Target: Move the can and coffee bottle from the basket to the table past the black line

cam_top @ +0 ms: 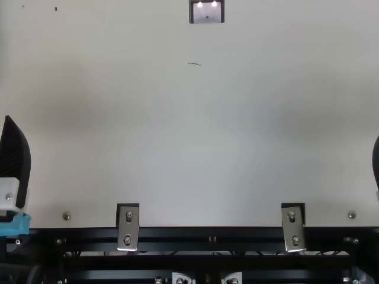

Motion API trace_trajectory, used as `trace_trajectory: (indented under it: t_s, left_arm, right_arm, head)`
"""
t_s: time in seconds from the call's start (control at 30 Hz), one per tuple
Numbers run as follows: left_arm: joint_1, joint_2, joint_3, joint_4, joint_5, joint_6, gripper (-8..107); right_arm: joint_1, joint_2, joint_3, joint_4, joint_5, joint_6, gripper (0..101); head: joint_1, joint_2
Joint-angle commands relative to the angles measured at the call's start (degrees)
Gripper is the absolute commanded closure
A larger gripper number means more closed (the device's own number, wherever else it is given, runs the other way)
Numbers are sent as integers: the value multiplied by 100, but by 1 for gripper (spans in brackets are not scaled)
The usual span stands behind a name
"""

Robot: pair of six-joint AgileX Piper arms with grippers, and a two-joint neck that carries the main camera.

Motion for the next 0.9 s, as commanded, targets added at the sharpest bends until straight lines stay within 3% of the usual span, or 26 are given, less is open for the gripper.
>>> trace_trajectory:
  t_s: [0.0, 0.73, 0.87]
  left_arm:
    - [0, 0, 0, 0, 0, 0, 9]
    - [0, 0, 0, 0, 0, 0, 9]
    - [0, 0, 0, 0, 0, 0, 9]
  right_arm:
    - [0, 0, 0, 0, 0, 0, 0]
    - [6, -3, -1, -9, 3, 10, 0]
    - [14, 44, -151, -5, 9, 40, 0]
  head:
    - [-151, 5]
    - [-151, 5]
    - [-151, 5]
